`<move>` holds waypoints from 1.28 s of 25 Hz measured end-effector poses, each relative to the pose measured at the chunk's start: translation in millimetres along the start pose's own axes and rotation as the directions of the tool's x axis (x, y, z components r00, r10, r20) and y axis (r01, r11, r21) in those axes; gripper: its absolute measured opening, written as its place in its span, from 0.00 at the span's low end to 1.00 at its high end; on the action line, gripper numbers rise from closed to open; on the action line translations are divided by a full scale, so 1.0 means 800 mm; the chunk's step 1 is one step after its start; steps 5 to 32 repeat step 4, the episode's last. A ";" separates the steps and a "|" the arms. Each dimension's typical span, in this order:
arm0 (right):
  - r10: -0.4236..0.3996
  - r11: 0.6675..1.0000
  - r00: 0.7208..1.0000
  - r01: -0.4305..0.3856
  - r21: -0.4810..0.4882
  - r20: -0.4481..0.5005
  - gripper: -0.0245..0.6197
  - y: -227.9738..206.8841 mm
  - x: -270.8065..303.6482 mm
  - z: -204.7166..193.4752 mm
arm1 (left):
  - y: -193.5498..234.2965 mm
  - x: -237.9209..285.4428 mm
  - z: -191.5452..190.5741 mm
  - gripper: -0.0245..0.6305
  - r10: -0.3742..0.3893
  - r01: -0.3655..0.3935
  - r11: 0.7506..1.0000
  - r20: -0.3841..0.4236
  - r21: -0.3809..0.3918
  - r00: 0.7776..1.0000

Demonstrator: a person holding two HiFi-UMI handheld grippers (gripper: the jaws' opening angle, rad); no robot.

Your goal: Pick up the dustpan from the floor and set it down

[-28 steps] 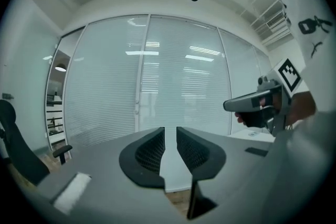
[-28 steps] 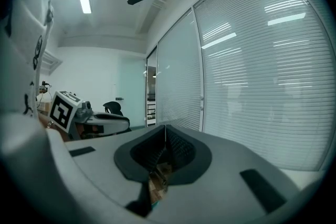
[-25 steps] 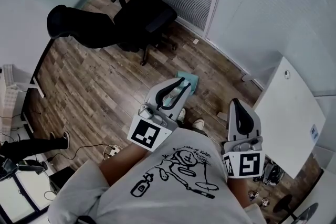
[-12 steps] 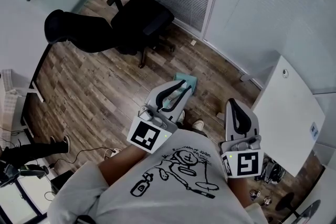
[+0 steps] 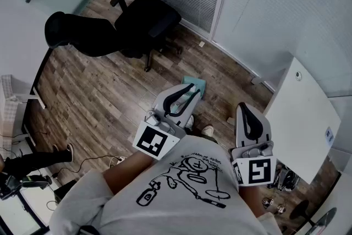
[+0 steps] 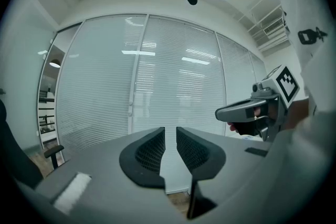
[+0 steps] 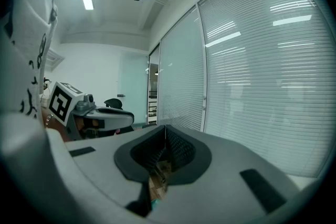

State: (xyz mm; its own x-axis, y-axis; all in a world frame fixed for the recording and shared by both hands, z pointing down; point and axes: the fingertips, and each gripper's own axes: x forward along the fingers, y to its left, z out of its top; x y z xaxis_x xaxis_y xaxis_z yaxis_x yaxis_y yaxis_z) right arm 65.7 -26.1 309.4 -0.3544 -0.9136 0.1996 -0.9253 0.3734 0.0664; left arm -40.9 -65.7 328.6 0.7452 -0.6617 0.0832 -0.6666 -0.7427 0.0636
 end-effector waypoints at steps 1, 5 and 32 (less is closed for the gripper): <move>-0.001 1.000 1.000 0.001 -0.001 0.000 0.05 0.001 0.001 0.001 | 0.002 0.000 0.001 0.13 0.000 0.000 1.000 0.001 -0.003 1.000; -0.001 1.000 1.000 0.001 -0.004 0.003 0.05 0.004 0.004 0.004 | 0.006 -0.002 0.003 0.13 0.000 0.000 1.000 0.003 -0.005 1.000; -0.001 1.000 1.000 0.001 -0.004 0.003 0.05 0.004 0.004 0.004 | 0.006 -0.002 0.003 0.13 0.000 0.000 1.000 0.003 -0.005 1.000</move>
